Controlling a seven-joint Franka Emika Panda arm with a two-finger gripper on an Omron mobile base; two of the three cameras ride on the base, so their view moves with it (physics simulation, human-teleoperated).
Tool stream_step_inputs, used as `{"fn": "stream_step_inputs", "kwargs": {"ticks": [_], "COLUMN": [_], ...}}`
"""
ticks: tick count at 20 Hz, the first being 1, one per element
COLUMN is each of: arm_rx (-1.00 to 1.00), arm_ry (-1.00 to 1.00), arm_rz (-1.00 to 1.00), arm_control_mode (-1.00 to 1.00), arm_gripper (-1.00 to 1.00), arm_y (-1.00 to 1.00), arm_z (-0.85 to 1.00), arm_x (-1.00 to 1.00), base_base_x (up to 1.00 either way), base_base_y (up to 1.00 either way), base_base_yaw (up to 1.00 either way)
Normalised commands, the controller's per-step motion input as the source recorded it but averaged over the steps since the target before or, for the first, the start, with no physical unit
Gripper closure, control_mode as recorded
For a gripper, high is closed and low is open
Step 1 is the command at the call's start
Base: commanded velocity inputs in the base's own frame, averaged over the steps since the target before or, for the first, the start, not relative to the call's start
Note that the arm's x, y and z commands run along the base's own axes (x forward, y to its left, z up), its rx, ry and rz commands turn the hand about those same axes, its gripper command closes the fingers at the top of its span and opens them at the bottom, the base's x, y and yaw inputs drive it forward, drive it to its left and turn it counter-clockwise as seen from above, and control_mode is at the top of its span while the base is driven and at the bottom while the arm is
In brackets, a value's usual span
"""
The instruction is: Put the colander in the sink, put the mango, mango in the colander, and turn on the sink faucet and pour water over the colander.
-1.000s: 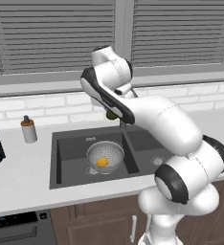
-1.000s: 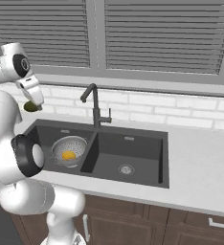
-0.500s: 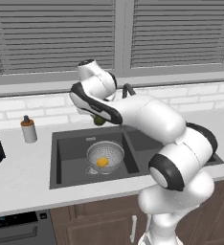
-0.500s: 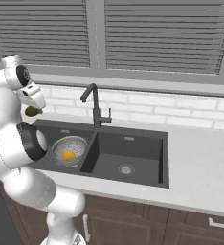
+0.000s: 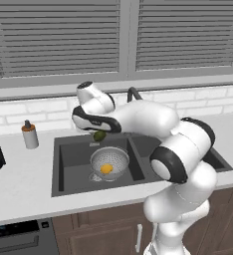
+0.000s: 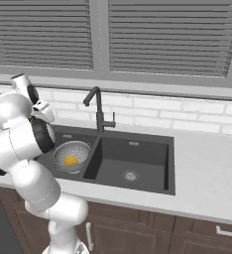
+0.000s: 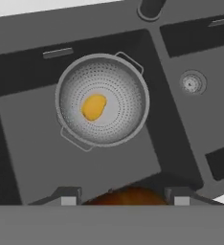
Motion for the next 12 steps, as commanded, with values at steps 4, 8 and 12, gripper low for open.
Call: {"fn": "stream_step_inputs", "kwargs": {"ticks": [4, 8, 12], "arm_rx": [-0.02, -0.05, -0.03], "arm_ry": [0.0, 0.0, 0.0], "arm_rz": [0.18, 0.16, 0.14], "arm_control_mode": [-1.0, -1.0, -1.0], "arm_gripper": [1.0, 1.0, 1.0], "arm_y": [0.0, 0.0, 0.0], "arm_z": [-0.73, -0.73, -0.77], "arm_x": [0.35, 0.33, 0.25], "base_base_x": [0.0, 0.0, 0.0], "base_base_y": [0.0, 0.0, 0.0], "base_base_yaw": [0.0, 0.0, 0.0]}}
